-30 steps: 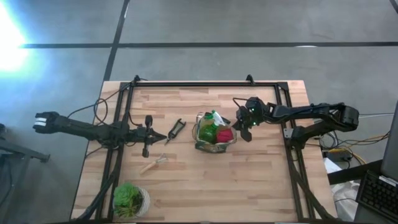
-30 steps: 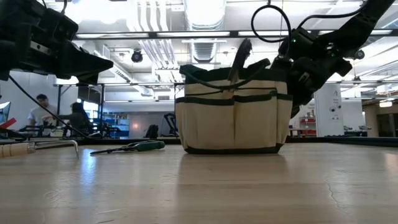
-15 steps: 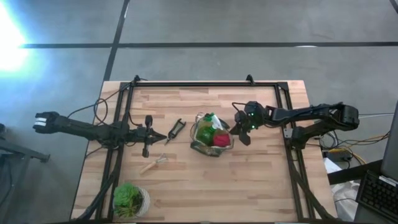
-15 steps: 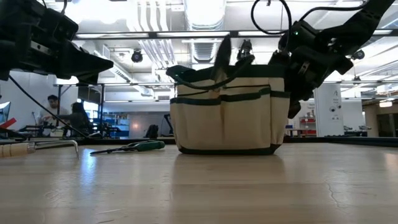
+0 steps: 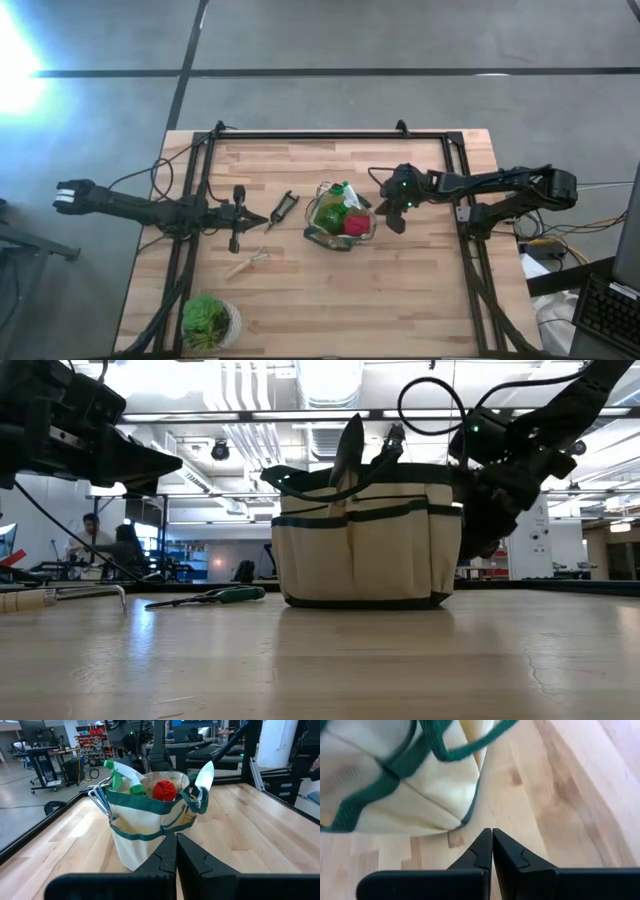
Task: Pick & Place Garden tools in Gardening bag
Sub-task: Adjust the gardening bag
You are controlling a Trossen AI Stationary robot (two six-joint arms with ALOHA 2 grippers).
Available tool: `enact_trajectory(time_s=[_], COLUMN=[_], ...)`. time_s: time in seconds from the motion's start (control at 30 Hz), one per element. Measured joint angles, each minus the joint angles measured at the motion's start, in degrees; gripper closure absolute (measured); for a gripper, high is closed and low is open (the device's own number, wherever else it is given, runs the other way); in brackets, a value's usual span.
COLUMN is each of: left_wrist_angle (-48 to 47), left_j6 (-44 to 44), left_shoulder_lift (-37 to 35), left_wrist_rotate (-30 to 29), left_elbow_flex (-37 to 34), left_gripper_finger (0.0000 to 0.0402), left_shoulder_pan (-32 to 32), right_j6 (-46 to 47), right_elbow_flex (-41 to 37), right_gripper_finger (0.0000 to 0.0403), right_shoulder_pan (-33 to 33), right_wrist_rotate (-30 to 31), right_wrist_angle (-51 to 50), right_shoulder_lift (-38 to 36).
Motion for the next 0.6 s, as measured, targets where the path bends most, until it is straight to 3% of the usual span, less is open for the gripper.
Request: enact_trajectory(time_s=[0.47,0.6], left_wrist_angle=[-0.02,0.0], left_j6=[0.0,0.0], left_shoulder_lift=[0.0,0.0], left_wrist_rotate=[0.0,0.01], left_elbow_flex=[0.0,0.0], left_gripper_finger=[0.0394,0.0394], left_shoulder_pan=[0.0,0.0], right_j6=[3.68,5.74], right_elbow_flex=[-4.23,-6.36], right_gripper_finger=[0.0394,0.0394], right_shoulder_pan=[2.19,4.0], right_wrist_rotate=[-0.17,-0.18], right_wrist_angle=[10.17,17.34], right_shoulder_lift=[0.11,0.83])
